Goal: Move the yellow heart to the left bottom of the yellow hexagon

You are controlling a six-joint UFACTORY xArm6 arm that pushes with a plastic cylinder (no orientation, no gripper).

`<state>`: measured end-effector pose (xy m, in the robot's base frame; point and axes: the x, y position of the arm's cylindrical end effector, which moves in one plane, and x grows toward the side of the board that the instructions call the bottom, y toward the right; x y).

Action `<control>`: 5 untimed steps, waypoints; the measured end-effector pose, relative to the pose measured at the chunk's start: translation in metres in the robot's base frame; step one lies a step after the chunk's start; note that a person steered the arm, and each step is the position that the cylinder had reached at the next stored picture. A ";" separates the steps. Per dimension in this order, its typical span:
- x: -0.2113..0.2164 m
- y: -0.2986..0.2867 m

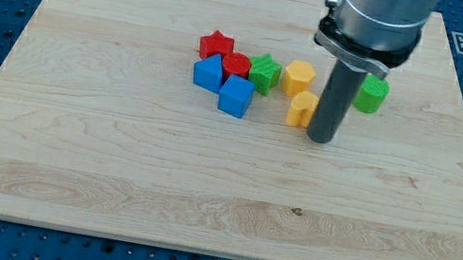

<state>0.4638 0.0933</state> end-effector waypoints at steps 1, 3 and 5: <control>-0.013 -0.013; -0.022 -0.034; 0.008 -0.045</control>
